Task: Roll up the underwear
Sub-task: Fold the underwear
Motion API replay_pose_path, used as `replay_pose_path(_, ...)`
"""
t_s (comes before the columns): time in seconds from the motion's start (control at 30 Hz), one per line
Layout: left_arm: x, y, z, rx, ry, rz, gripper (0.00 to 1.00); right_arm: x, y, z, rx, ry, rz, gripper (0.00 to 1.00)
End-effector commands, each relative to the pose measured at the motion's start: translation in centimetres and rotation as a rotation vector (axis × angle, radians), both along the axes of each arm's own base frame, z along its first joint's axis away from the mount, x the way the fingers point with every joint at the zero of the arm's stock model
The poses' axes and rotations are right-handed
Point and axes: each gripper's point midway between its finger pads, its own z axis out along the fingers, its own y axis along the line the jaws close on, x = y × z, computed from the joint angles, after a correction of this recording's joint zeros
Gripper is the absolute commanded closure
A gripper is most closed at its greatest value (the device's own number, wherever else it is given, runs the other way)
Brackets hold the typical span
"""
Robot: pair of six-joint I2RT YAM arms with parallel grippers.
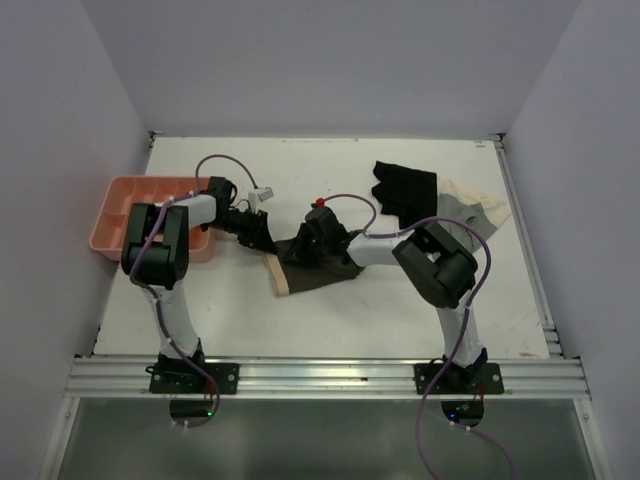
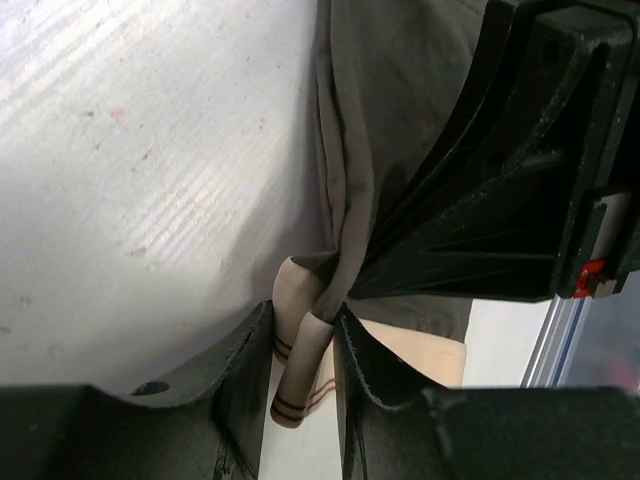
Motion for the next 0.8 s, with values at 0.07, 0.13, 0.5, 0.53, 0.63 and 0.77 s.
replay_pose_path(0.07,0.5,0.9,2.0,0.028,-0.125,0.006,0.7,-2.5,-4.3,-5.8,-0.187,0.093,0.031,0.87)
replay_pose_path(0.13,0.2,1.1,1.9,0.036,-0.141,-0.005,0.81,-2.4,-3.9,-5.0,-0.161,0.079,0.045,0.87)
replay_pose_path(0.5,-1.1,1.4,1.6,0.065,-0.197,0.008,1.0,-1.8,-4.1,5.7,-0.049,-0.012,-0.002,0.73)
replay_pose_path(0.53,-0.8,1.4,1.7,0.07,-0.223,0.01,1.0,-2.2,-4.5,5.8,-0.053,-0.007,-0.005,0.73)
replay_pose_path(0.63,-0.6,1.4,2.1,0.107,-0.285,0.02,1.0,-3.1,-5.1,6.6,-0.04,0.003,-0.01,0.73)
replay_pose_path(0.77,-0.8,1.3,2.5,0.161,-0.363,0.021,1.0,-4.7,-4.7,5.0,-0.008,0.066,-0.002,0.75)
